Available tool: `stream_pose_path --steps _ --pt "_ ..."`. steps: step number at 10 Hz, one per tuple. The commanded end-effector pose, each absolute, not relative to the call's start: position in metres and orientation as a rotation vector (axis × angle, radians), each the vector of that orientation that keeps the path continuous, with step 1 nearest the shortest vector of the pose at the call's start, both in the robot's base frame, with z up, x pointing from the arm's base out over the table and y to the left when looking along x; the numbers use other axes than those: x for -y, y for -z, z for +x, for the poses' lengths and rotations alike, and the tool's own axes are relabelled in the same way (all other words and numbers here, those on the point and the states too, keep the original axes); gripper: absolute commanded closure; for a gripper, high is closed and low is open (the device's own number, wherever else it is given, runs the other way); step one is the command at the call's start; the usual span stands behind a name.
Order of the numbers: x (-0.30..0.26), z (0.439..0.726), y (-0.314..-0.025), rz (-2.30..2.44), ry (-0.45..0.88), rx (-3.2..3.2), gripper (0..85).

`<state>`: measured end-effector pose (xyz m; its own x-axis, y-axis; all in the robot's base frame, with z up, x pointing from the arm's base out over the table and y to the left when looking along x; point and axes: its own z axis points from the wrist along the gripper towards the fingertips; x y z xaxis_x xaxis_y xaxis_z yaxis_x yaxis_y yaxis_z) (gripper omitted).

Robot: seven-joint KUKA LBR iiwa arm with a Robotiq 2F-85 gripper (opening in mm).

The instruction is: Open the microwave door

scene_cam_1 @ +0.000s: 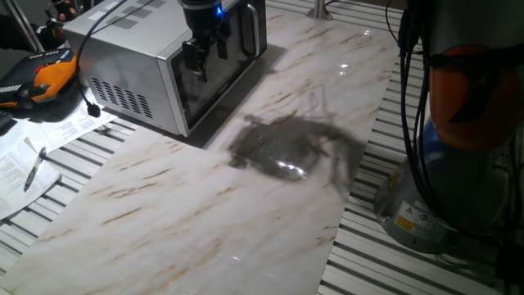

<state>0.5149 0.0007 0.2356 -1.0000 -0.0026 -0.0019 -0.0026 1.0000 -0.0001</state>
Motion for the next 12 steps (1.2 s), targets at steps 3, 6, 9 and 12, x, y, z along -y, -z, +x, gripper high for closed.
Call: stream_pose_path --steps 3,6,9,12 --pt "-0.0008 0.515 -0.2359 -0.246 -0.031 -3.434 85.0" --pt "-0.0004 0.5147 -0.2357 -0.22 -0.036 -3.423 85.0" --pt "0.0007 0.5148 -0.236 0.032 -0.018 -3.397 85.0" --pt "0.0015 0.5149 -0.2356 0.106 0.014 -3.296 85.0"
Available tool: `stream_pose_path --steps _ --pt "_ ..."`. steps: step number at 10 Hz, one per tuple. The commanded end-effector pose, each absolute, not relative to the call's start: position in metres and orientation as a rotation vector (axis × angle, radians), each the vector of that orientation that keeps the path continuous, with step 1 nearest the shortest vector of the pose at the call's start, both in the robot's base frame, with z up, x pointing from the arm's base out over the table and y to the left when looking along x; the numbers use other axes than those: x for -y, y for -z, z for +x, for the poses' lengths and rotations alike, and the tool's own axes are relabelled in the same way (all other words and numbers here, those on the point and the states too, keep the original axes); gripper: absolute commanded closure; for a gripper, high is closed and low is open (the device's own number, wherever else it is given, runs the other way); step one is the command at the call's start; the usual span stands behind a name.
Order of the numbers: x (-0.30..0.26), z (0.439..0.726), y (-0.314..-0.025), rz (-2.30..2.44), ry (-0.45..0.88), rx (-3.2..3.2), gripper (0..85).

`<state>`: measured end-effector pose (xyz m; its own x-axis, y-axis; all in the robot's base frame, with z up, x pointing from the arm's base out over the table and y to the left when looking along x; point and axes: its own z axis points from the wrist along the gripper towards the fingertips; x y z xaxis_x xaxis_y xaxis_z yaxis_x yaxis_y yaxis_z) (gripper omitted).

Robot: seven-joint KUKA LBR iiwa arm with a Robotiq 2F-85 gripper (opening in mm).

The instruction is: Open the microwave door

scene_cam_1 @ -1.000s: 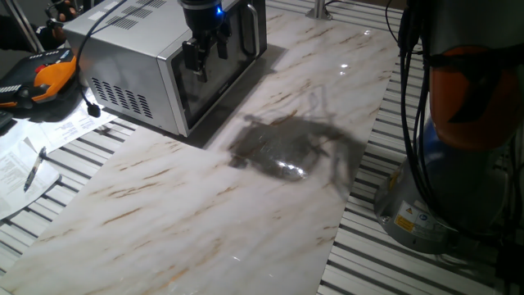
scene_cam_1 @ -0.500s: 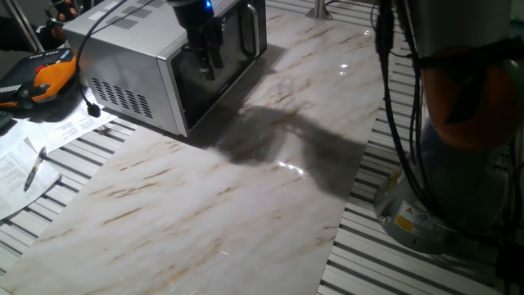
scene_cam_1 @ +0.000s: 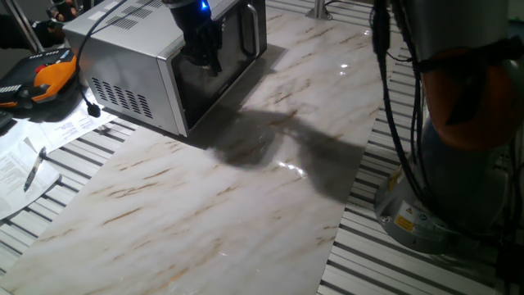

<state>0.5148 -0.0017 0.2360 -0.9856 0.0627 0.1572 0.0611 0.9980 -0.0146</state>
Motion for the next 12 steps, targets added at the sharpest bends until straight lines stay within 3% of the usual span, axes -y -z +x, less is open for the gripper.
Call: stream_pose_path --steps 1,4,10,12 --pt "0.0015 0.5148 -0.2357 -0.096 -0.012 2.987 85.0" --pt "0.0012 0.5151 -0.2367 -0.091 0.05 3.019 85.0" --pt "0.0013 0.5151 -0.2365 -0.013 0.006 3.054 85.0" --pt "0.0013 0.5151 -0.2365 -0.042 0.101 3.064 85.0"
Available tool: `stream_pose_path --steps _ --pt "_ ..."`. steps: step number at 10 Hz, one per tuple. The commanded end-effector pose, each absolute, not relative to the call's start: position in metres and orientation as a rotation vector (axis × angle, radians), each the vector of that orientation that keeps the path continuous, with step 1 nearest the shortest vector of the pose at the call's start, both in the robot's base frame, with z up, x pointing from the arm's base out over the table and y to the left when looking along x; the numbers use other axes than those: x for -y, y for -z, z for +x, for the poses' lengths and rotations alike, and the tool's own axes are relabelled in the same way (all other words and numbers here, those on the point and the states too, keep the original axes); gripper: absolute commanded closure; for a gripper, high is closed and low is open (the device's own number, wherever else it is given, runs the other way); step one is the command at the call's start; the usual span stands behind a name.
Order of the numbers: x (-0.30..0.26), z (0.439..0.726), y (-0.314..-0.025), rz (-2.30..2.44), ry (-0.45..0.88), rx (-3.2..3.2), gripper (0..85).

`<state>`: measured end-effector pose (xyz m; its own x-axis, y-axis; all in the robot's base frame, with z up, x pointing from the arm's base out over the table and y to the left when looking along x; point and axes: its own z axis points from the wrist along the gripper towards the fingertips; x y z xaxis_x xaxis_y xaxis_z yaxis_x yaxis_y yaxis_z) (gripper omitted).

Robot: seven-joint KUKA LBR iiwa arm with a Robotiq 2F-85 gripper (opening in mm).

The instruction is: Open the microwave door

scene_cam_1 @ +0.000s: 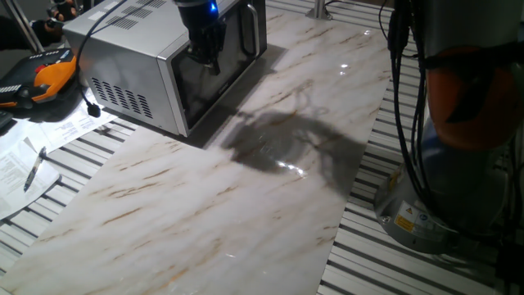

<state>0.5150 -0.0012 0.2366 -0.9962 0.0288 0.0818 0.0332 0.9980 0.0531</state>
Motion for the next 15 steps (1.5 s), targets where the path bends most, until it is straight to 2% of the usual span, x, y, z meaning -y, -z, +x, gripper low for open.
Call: stream_pose_path --steps 1,6,8,11,13,14,15 --pt "0.001 0.515 -0.236 -0.062 0.146 3.045 85.0" --pt "0.001 0.515 -0.236 -0.324 0.063 3.011 85.0" --pt "0.001 0.515 -0.236 -0.394 -0.099 2.995 85.0" --pt "0.004 0.516 -0.236 -0.423 -0.111 2.995 85.0" --pt "0.032 0.522 -0.246 -0.373 -0.113 2.998 85.0" --pt "0.049 0.522 -0.253 -0.339 -0.128 3.0 68.0" --pt "0.068 0.522 -0.257 -0.298 -0.13 3.001 68.0"
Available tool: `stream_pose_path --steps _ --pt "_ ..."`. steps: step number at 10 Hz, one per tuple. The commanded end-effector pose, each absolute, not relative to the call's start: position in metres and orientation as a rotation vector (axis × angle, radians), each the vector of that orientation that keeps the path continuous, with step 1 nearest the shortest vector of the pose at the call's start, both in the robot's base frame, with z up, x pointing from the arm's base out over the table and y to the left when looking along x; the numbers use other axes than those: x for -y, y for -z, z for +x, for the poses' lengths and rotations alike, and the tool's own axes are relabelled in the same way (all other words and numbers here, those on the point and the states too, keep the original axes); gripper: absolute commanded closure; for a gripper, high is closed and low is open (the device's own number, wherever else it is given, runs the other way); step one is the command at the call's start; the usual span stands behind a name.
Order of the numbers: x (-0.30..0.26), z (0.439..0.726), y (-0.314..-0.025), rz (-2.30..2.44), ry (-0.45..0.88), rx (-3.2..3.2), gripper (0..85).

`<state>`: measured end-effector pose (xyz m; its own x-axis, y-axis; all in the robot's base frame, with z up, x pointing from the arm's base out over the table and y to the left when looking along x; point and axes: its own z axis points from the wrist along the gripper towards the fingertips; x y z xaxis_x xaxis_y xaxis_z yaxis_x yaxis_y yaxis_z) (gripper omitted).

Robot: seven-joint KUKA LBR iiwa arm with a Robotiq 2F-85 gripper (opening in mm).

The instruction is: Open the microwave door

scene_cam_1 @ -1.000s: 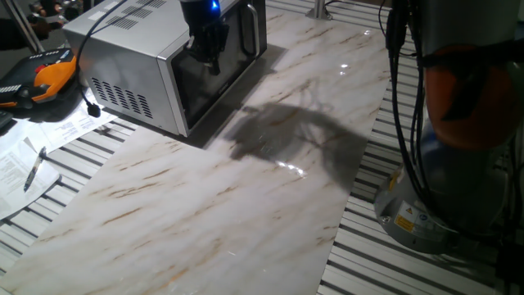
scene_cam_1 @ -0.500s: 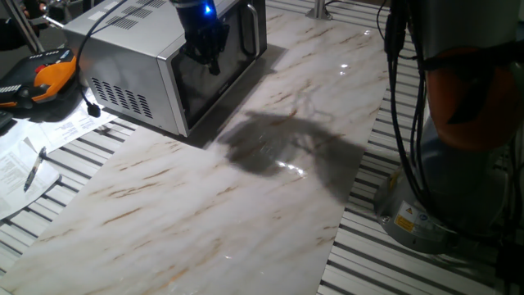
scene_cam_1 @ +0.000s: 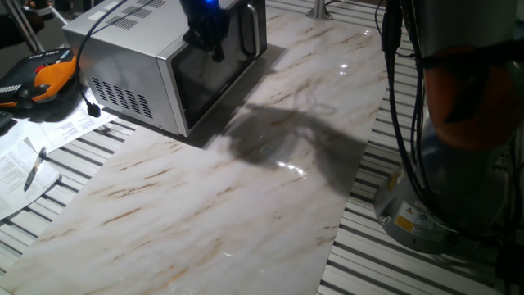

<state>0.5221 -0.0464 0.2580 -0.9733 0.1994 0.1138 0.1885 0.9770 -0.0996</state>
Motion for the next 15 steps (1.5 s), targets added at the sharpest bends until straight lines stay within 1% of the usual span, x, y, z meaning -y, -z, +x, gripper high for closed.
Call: stream_pose_path --steps 1,2,3,6,8,10,12,15 --pt "0.087 0.522 -0.259 -0.273 -0.147 3.002 68.0" --pt "0.107 0.522 -0.259 -0.258 -0.182 3.017 68.0" --pt "0.126 0.524 -0.259 -0.232 -0.173 3.029 51.0" --pt "0.184 0.536 -0.271 -0.154 -0.151 3.006 51.0" --pt "0.206 0.538 -0.281 -0.135 -0.168 3.0 51.0" --pt "0.221 0.535 -0.283 -0.113 -0.192 3.014 51.0" --pt "0.221 0.535 -0.283 -0.086 -0.096 3.008 85.0" --pt "0.221 0.535 -0.283 -0.076 -0.047 2.985 85.0"
